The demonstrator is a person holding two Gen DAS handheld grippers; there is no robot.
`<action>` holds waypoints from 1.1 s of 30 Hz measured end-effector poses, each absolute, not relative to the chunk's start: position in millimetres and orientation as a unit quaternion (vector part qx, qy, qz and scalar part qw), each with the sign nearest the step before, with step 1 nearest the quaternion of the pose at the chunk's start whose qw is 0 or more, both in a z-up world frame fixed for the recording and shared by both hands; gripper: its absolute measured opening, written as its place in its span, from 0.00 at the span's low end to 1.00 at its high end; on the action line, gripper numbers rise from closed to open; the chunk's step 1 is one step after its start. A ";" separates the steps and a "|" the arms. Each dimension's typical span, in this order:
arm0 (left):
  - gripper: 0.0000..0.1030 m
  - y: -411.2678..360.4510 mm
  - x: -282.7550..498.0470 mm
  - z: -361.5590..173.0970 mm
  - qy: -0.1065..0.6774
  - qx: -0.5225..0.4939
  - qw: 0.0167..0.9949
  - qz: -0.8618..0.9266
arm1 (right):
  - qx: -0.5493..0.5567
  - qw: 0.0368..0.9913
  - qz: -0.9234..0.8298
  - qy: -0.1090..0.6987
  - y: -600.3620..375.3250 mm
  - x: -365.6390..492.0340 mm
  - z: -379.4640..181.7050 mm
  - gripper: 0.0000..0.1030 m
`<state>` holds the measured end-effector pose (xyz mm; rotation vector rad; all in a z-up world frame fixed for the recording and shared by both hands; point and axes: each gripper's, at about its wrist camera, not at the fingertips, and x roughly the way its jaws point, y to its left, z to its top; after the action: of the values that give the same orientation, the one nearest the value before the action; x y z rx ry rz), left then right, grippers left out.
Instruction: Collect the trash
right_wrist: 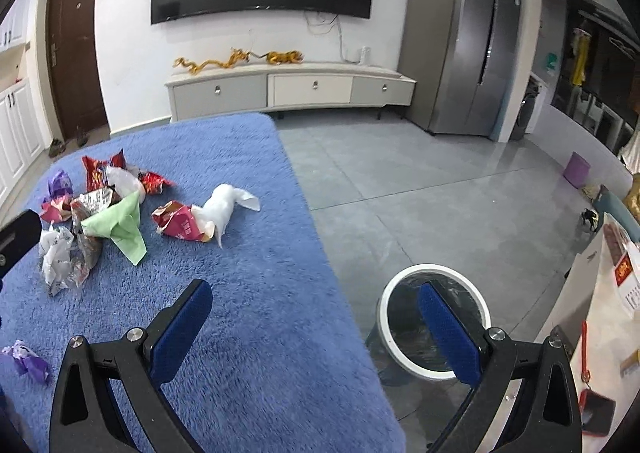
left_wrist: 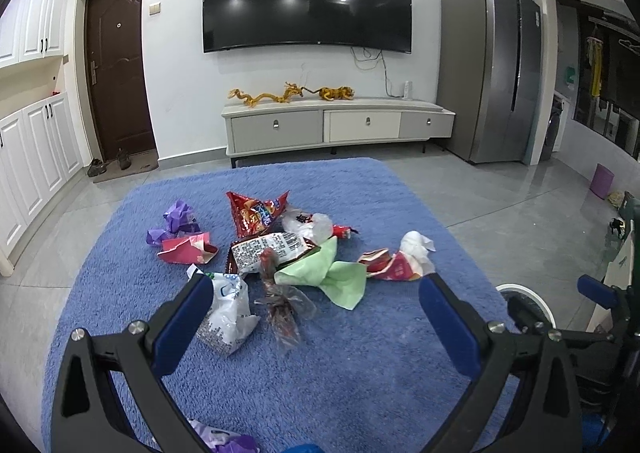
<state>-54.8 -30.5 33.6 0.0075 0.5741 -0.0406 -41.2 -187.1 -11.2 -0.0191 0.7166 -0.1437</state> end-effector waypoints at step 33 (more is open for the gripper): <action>1.00 -31.0 -103.3 70.2 0.209 0.002 0.977 -0.034 | 0.008 0.967 -0.090 0.240 -191.7 -101.9 44.5 1.00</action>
<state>-103.3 -31.0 70.2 0.0045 0.4212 -0.0692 -101.9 -191.7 44.5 0.0160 0.4850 -0.1813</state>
